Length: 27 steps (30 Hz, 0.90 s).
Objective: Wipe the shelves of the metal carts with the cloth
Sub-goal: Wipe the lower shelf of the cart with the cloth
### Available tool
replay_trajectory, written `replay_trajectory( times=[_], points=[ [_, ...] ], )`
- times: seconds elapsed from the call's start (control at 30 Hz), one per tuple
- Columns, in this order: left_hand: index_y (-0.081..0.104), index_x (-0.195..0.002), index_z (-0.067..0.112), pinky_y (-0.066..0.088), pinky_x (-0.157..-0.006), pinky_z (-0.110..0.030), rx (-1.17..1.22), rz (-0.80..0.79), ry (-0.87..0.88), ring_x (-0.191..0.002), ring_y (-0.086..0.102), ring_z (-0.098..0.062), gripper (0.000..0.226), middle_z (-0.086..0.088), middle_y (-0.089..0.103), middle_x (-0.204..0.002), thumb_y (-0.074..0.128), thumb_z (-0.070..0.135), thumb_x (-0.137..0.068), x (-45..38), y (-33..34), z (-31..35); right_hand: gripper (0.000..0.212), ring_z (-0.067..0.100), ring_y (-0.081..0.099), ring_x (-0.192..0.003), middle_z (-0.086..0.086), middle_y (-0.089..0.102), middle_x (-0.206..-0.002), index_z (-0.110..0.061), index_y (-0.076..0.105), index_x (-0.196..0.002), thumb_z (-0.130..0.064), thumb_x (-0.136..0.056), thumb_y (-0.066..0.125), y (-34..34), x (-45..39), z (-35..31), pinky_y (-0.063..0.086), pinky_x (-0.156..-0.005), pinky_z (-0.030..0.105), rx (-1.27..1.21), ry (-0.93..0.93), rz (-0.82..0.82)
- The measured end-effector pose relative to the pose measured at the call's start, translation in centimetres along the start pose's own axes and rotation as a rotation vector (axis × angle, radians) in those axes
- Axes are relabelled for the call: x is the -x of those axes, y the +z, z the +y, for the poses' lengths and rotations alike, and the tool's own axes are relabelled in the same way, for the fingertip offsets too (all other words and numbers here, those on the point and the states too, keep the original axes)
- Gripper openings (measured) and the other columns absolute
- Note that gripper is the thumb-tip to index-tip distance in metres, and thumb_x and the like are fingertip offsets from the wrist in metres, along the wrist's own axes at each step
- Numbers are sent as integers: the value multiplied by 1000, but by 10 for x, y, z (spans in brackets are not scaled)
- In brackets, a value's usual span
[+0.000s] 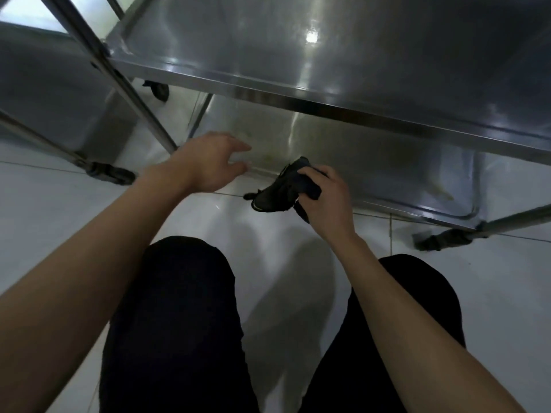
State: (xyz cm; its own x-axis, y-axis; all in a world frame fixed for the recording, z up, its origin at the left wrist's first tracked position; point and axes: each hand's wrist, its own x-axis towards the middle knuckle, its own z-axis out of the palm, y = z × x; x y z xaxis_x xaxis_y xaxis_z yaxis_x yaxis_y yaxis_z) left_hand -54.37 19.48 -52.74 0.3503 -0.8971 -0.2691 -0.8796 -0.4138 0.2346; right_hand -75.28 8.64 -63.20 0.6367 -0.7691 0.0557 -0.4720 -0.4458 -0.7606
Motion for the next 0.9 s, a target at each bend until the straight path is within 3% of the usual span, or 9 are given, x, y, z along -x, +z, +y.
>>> replay_trajectory(
  times=[0.07,0.13,0.23,0.3,0.43,0.6,0.77,0.9],
  points=[
    [52,-145,22,36,-114,-47,-13,-25,-13,-138,44,-28,50,-6,50,-150,51,46,-101,0,-1,-7,40,8,56,-102,-5,58,-119,-25,68,-121,-13,-83,66,5,-1,0,33,-85,1,-45,31,-29],
    [54,-143,22,40,-111,-47,-24,-68,-26,-132,49,-28,48,-7,54,-145,51,45,-101,3,-1,-14,40,9,58,-103,-5,58,-119,-25,68,-123,-13,-85,67,8,-3,-2,36,-86,4,-109,75,-38],
    [58,-139,21,44,-102,-43,-56,-113,-52,-121,56,-27,45,-8,59,-137,53,43,-101,6,2,-27,41,13,58,-109,-3,58,-122,-25,66,-125,-12,-86,67,9,-10,-3,47,-97,25,-150,92,-28],
    [57,-140,22,44,-99,-42,-63,-109,-49,-119,57,-27,45,-8,60,-135,53,43,-100,0,8,-36,42,13,57,-114,-3,58,-127,-25,65,-127,-12,-87,68,9,-19,3,48,-102,32,-165,130,6],
    [51,-145,22,39,-107,-44,-75,-102,-15,-127,55,-28,49,-8,52,-147,52,44,-101,-22,41,-51,47,7,55,-114,-6,58,-131,-23,62,-131,-12,-86,70,16,-41,24,47,-101,26,-145,192,101],
    [50,-148,18,38,-113,-44,13,-38,46,-138,45,-28,52,-6,50,-151,54,40,-100,-49,90,-56,46,-3,49,-108,-5,58,-129,-25,62,-130,-13,-86,67,20,-59,53,33,-85,-5,-96,214,241],
    [41,-152,26,35,-115,-49,-51,-22,42,-144,35,-26,55,-1,40,-157,49,45,-101,-79,125,-64,51,3,50,-116,-2,55,-134,-25,60,-135,-16,-86,70,22,-77,70,37,-98,6,2,197,298],
    [43,-150,26,35,-111,-50,-81,58,43,-143,35,-27,54,-2,42,-156,51,44,-99,-104,138,-80,52,7,51,-115,-1,57,-131,-21,58,-138,-21,-88,71,50,-103,75,31,-92,3,62,169,267]
  ],
)
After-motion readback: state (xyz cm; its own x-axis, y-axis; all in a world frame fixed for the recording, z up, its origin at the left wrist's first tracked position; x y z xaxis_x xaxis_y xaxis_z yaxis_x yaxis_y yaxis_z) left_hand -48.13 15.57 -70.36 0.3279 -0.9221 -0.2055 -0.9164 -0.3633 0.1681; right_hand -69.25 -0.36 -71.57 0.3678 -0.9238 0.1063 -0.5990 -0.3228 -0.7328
